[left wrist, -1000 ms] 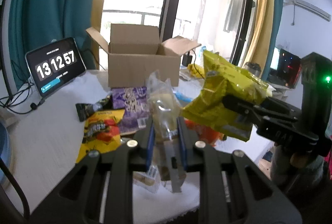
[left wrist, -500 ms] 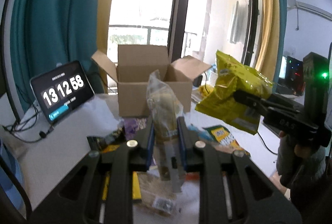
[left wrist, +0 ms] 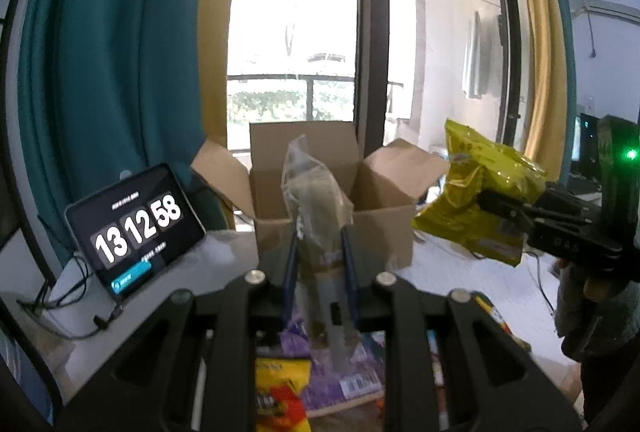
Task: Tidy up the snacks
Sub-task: 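Carry the bread packet and chip bag into the cardboard box and release both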
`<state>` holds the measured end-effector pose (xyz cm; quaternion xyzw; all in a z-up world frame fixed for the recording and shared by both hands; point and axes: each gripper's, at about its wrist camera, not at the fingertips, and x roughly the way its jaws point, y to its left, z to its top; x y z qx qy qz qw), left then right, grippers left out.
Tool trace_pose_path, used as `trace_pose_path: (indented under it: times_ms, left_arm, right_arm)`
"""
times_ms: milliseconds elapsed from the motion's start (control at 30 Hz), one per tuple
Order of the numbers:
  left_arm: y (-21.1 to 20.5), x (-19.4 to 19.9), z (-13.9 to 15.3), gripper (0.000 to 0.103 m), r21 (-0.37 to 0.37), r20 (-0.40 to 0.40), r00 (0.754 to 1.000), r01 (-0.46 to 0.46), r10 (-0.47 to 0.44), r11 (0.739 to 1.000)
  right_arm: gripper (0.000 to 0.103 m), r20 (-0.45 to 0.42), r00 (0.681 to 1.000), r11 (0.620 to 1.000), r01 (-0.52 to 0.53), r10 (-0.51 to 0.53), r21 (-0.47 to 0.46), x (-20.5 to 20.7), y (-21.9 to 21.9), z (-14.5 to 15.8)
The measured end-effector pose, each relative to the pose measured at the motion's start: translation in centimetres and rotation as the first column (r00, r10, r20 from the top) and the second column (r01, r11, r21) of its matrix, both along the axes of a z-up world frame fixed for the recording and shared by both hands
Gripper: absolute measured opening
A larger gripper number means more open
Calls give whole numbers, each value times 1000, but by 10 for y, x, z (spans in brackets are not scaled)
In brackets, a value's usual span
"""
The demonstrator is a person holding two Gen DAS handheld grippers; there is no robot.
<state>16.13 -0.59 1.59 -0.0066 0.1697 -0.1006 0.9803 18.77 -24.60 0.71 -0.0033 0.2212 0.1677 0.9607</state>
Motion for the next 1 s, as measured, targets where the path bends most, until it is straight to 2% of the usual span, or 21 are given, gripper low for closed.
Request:
trace_pose_path:
  times_ms: [167, 400, 567, 733, 900, 967, 1000]
  left_arm:
    - [0, 43, 3, 21, 0, 21, 1000, -13, 13, 1000]
    - [0, 113, 6, 21, -32, -18, 1000, -1, 0, 999]
    - [-10, 163, 4, 21, -27, -76, 997, 19, -21, 999]
    - [-4, 214, -1, 21, -120, -179, 982, 33, -55, 992]
    - [-4, 246, -10, 22, -135, -243, 968, 35, -67, 990]
    - [-6, 257, -15, 23, -123, -278, 959, 29, -62, 992]
    - [-7, 261, -17, 25, -118, -290, 956, 21, -54, 993]
  right_arm:
    - [56, -23, 1000, 1000, -10, 10, -2, 38, 3, -5]
    - [56, -103, 995, 1000, -5, 5, 8, 103, 6, -14]
    - [56, -158, 987, 1000, -6, 11, 26, 148, 10, -18]
    - [56, -245, 970, 998, 7, 8, 59, 194, 11, -33]
    - [58, -315, 949, 999, 23, -9, 42, 227, 15, -52]
    - [60, -360, 933, 999, 20, -5, 37, 239, 18, -60]
    - [66, -382, 924, 999, 17, 0, 40, 243, 19, -64]
